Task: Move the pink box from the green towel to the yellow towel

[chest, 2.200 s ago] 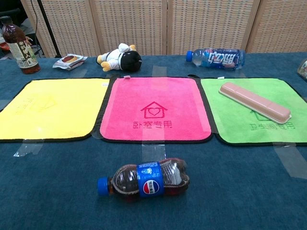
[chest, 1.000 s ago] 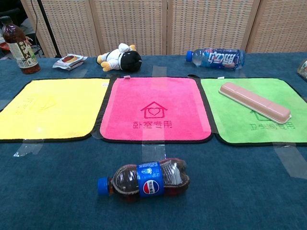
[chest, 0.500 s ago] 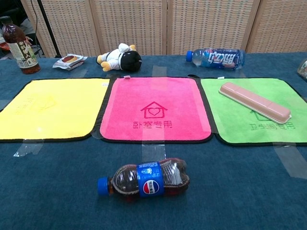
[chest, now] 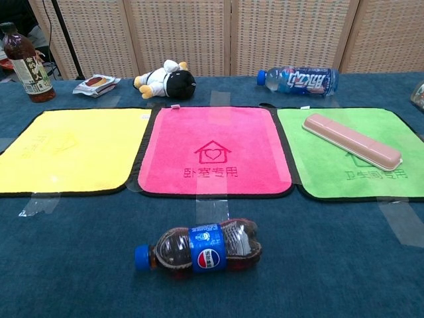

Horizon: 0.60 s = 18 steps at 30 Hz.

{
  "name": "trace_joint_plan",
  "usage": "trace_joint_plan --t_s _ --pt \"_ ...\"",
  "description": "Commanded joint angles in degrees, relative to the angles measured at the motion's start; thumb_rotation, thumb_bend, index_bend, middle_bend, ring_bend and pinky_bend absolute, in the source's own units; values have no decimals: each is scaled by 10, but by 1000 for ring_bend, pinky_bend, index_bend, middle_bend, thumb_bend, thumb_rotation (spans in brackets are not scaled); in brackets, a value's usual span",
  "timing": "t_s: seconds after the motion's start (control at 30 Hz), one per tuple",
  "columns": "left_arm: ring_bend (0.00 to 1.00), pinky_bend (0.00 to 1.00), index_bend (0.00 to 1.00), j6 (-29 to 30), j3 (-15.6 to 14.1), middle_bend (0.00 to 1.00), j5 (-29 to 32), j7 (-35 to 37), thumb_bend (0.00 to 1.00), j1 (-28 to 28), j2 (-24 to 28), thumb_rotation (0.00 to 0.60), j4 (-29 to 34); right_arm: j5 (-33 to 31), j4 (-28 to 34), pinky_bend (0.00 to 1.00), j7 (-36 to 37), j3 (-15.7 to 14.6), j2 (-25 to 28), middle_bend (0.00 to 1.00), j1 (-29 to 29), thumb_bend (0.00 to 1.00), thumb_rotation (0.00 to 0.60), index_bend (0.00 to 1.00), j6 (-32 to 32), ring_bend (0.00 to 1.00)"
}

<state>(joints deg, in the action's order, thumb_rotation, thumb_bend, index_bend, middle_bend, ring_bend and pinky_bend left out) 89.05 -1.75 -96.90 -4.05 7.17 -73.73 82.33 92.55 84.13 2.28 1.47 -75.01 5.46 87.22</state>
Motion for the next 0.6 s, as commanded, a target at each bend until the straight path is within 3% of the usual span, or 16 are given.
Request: trace_joint_plan --t_s 0.03,0.17,0.33,0.6 --pt "0 0 0 5 1 0 -3 5 19 0 -1 600 -2 -32 43 0 37 17 32 0 34 60 600 0 -63 0" --pt "0 0 0 8 1 0 -4 8 20 0 0 600 -3 -64 82 0 64 30 60 0 59 93 600 0 -119 0" --pt "0 0 0 8 1 0 -5 14 20 1 -1 600 -5 -142 145 0 133 59 117 0 115 106 600 0 -245 0" --pt "0 0 0 0 3 0 0 22 21 5 -2 600 -10 -289 173 0 237 117 174 0 202 155 600 0 -436 0"
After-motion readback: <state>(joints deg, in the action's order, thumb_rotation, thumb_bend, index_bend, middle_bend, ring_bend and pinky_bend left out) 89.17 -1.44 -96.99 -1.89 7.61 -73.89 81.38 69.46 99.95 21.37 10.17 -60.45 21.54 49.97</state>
